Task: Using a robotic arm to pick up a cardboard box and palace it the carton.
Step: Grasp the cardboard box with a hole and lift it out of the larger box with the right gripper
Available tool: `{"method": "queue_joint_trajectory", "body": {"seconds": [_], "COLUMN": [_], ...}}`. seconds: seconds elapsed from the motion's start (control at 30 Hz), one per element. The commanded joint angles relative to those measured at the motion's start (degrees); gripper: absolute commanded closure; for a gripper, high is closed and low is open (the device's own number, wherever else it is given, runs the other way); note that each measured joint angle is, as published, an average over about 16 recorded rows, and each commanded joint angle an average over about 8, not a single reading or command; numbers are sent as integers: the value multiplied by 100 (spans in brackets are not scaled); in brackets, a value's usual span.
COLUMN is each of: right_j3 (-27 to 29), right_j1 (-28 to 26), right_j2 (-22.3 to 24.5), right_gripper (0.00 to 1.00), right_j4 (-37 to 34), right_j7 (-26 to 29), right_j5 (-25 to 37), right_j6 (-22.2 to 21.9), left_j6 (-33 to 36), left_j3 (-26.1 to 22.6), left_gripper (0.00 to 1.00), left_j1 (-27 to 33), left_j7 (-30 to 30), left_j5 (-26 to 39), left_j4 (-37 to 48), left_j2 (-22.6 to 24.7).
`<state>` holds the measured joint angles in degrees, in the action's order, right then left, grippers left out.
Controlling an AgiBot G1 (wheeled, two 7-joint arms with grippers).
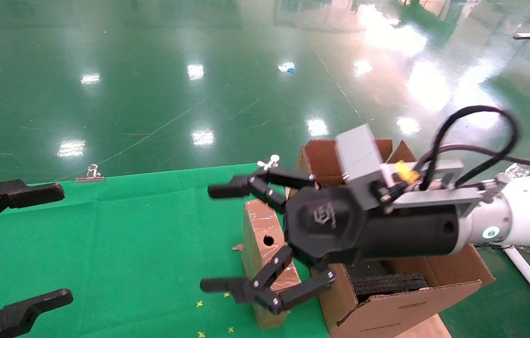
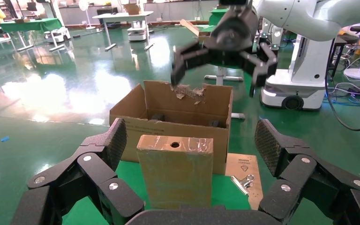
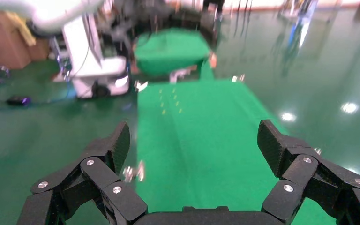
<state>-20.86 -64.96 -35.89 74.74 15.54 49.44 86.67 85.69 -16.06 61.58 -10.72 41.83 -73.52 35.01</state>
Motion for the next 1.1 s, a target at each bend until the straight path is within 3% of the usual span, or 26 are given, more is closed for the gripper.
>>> {"method": "queue_joint_trajectory", "body": {"seconds": [0.03,0.27,0.53,0.8,0.97,1.1], "right_j3": [-109,-1198,-2942,-4903,-5956,-6454], "right_j1": [-56,-1192,-3200,-4975,-5573,-5800], "right_j2": [19,-556,-1206,-1500,-1669,-1740], "right_gripper": [0,0,0,0,0,0], "right_j4": [56,76,88,49,64,51], "right_j7": [134,872,1515,2058,2240,2283], "right_j5": [175,1808,3169,3120,2860,2694], "right_j6": [10,332,488,509,459,398], "left_j6": [0,0,-2,-3,-4,-5], "left_j3": [-1,-4,-8,-11,-13,-15], "left_gripper": [0,0,0,0,0,0], "left_j1": [1,2,3,3,4,4], "left_j7": [1,2,4,6,7,8], "left_j5": [0,-2,-5,-7,-8,-10], "left_j4": [1,2,2,2,2,2], "left_j2": [0,-1,-3,-4,-5,-5]}}
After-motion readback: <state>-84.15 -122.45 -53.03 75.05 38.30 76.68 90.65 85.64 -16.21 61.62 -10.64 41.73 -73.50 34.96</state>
